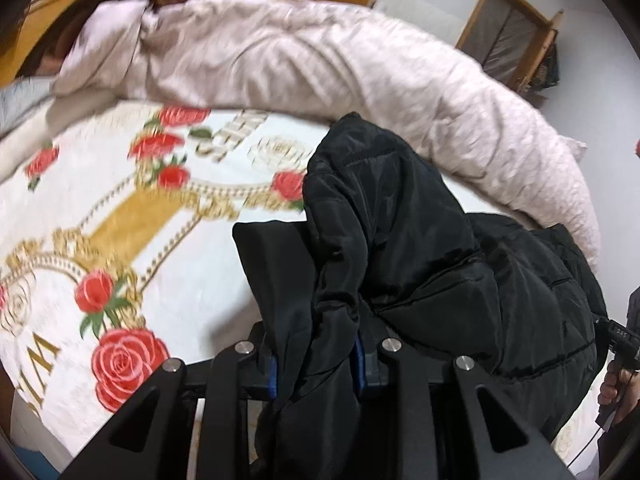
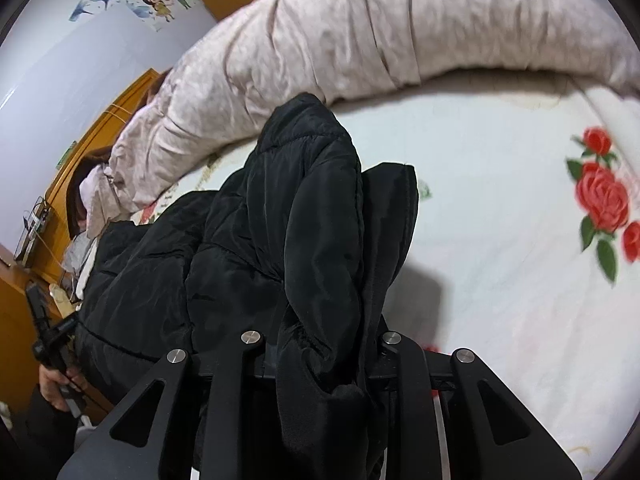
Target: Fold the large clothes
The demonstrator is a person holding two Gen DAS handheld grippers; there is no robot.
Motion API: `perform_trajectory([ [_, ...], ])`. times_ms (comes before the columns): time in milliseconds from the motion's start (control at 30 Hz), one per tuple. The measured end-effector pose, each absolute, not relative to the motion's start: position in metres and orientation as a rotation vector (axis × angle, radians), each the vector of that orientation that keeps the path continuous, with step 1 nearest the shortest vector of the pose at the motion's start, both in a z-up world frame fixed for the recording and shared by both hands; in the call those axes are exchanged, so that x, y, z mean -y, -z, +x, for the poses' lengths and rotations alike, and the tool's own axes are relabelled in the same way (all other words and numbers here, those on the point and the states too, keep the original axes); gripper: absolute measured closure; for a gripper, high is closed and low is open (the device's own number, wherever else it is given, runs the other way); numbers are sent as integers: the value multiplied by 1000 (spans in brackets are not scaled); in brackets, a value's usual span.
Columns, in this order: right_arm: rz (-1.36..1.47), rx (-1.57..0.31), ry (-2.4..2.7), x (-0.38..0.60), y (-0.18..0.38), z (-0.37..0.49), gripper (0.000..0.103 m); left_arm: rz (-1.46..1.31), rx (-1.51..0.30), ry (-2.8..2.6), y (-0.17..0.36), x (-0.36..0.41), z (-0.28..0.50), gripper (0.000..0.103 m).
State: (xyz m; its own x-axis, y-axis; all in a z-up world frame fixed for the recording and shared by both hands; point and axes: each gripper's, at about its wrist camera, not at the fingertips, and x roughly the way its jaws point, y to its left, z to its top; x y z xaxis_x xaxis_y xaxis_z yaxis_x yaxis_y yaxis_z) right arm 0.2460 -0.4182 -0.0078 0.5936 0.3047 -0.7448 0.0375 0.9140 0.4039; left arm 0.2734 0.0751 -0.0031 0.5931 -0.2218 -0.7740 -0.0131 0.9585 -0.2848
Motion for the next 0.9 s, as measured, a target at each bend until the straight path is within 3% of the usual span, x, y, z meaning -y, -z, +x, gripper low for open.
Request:
perform_trajectory([
  [433,405,-795,-136,444,-54,203,79,-275,-805,197,-71,-44,248,76],
  [900,371,-770,-304,341,-63,291,79,-287,-735,46,-83,-153,271,76],
])
